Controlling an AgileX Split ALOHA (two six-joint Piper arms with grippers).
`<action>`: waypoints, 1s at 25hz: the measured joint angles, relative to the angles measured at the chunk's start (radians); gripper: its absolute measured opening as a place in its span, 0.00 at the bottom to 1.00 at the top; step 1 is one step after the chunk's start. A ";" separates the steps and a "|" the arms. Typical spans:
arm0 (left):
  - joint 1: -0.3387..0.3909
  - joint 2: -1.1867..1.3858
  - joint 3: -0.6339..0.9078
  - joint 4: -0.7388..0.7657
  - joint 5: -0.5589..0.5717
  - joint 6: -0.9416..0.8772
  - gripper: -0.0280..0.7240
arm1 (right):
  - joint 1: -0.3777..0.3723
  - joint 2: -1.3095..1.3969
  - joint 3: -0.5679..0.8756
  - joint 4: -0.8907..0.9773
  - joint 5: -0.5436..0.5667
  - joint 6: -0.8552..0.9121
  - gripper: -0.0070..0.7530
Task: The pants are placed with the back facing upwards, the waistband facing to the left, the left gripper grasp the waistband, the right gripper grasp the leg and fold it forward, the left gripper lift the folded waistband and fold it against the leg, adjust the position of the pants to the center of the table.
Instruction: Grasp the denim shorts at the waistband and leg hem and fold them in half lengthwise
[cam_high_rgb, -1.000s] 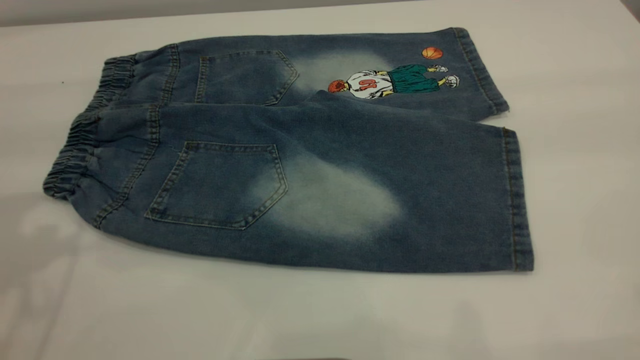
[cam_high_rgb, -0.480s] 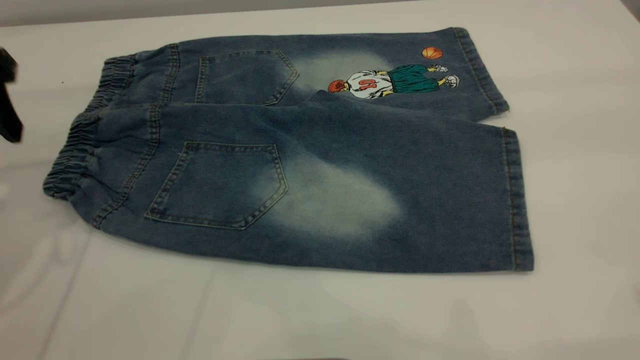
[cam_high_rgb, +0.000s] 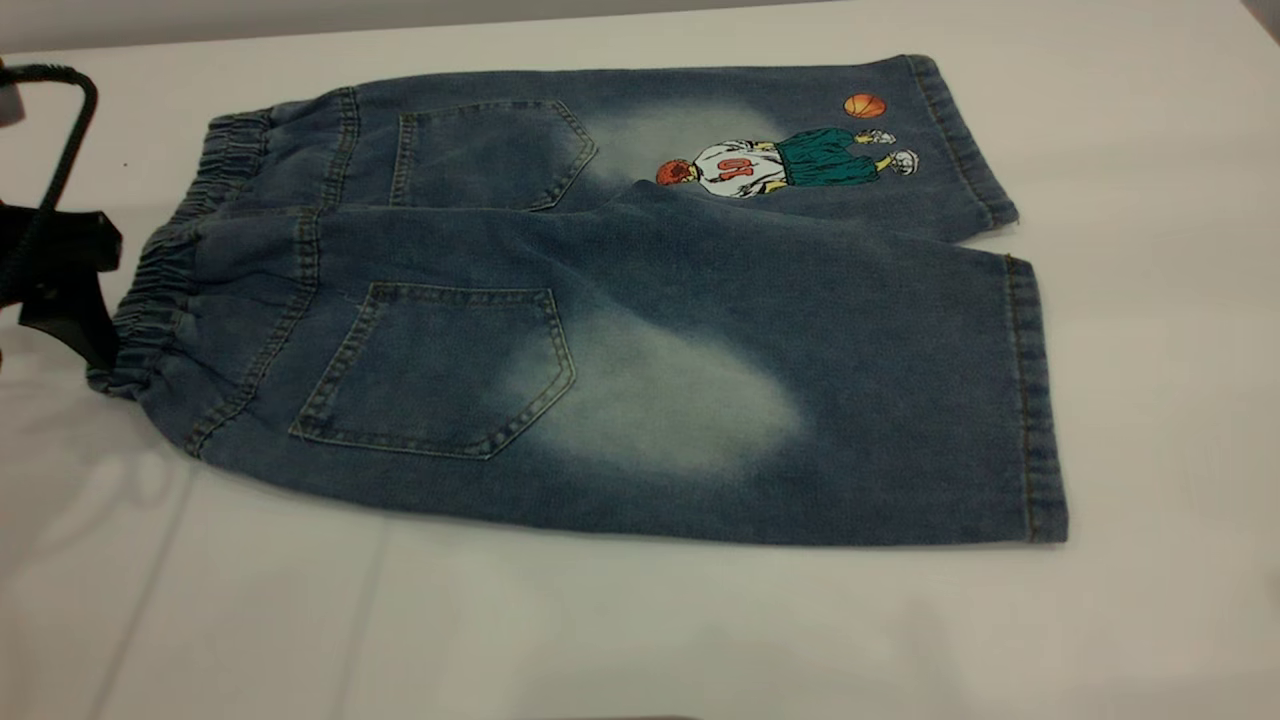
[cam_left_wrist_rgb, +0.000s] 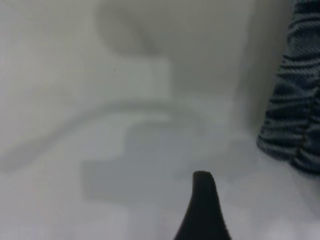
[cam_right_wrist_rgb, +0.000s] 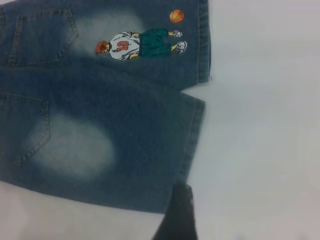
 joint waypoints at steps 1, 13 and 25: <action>0.000 0.009 0.000 0.000 -0.014 0.000 0.72 | 0.000 0.000 0.000 0.001 0.000 0.000 0.78; 0.000 0.116 -0.012 0.001 -0.112 0.000 0.72 | 0.000 0.000 0.000 0.007 0.000 -0.001 0.78; -0.001 0.159 -0.021 -0.012 -0.231 -0.004 0.26 | 0.000 0.000 0.000 0.029 0.008 -0.001 0.78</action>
